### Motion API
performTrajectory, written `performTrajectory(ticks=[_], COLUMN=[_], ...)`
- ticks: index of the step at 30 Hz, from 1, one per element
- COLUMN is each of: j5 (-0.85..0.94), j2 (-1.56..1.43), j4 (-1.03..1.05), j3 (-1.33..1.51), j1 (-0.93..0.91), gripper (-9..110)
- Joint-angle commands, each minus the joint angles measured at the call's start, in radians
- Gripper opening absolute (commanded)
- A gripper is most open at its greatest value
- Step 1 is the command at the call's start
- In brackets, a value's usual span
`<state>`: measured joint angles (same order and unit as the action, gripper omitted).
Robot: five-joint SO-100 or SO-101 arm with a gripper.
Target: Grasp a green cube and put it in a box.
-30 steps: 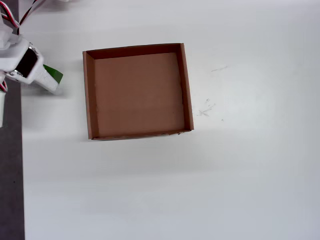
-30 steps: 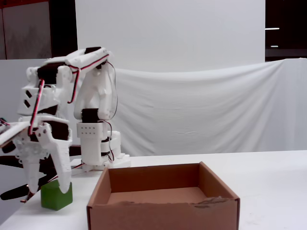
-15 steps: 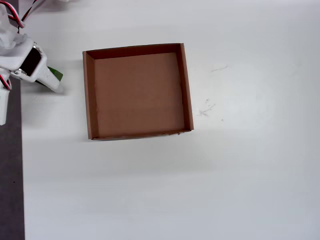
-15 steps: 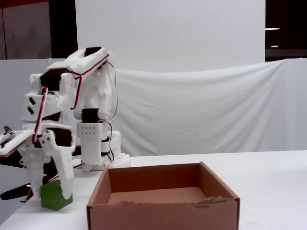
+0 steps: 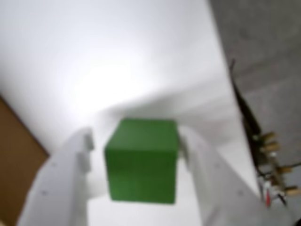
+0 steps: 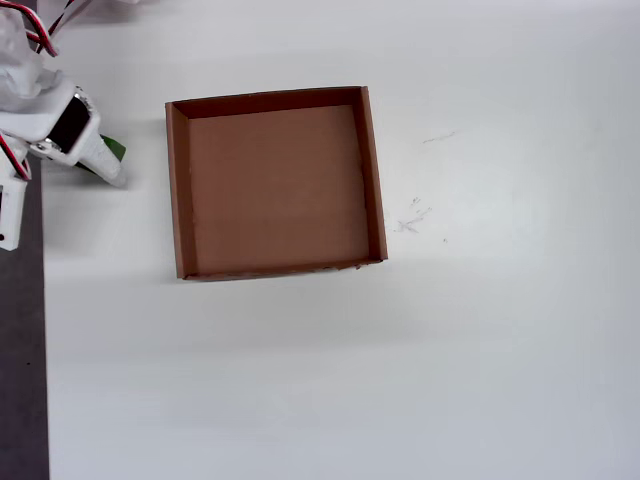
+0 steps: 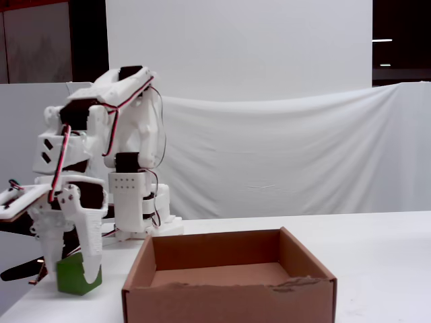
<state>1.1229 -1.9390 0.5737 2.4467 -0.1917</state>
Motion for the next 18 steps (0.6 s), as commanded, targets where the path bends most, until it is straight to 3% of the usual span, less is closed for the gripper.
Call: performTrajectory(ticks=[1, 18], j5=[-0.005, -0.008], j2=[-0.035, -0.049], j4=[-0.009, -0.014], j3=[-0.008, 0.011], j1=[0.012, 0.021], gripper=[24, 17])
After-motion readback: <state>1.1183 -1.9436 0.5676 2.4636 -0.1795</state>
